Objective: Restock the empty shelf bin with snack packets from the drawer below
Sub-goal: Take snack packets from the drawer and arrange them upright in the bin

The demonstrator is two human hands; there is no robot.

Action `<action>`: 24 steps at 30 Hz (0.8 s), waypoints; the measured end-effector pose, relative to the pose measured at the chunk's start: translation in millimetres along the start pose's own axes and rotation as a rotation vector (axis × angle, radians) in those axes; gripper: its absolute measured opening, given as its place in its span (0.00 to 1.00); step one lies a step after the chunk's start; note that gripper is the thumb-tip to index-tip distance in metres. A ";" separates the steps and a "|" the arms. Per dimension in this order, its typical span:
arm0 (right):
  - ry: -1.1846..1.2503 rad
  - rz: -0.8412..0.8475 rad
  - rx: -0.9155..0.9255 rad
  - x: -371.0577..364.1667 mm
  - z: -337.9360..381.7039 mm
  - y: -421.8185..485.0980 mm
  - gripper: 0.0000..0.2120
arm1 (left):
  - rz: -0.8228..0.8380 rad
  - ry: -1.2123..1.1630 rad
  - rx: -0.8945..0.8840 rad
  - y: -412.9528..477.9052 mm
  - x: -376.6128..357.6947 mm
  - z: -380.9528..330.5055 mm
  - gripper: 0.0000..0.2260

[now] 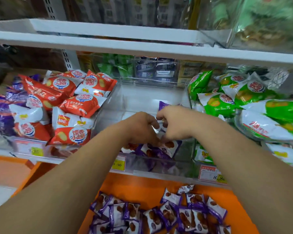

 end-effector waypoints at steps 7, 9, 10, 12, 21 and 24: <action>-0.151 -0.142 -0.050 -6.4 3.7 -4.5 0.26 | -0.125 -0.283 -0.059 -3.0 5.8 10.5 0.06; 0.033 -0.144 -0.016 7.3 -0.3 2.7 0.13 | -0.215 -0.410 -0.049 -1.3 14.3 12.4 0.13; 0.124 -0.136 -0.018 17.2 -4.2 6.0 0.10 | -0.253 -0.444 -0.035 -0.2 18.7 12.9 0.16; 0.260 -0.121 -0.047 35.4 -13.7 10.4 0.08 | -0.264 -0.375 -0.005 1.2 24.8 12.5 0.17; 0.536 -0.072 -0.116 33.7 -23.2 21.0 0.08 | 0.013 0.008 -0.096 -14.0 20.1 5.0 0.11; 0.523 -0.143 -0.118 35.0 -23.2 16.4 0.11 | 0.111 0.062 -0.048 -14.3 14.9 5.5 0.26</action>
Point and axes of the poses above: each hand's wrist, its own y-axis towards the middle knuckle, its own x-axis out of the back of the hand, z = x × y, the point moved 5 cm from there along y, towards the middle knuckle, and after that the axes turned 9 degrees about -x, right-handed, at the moved point
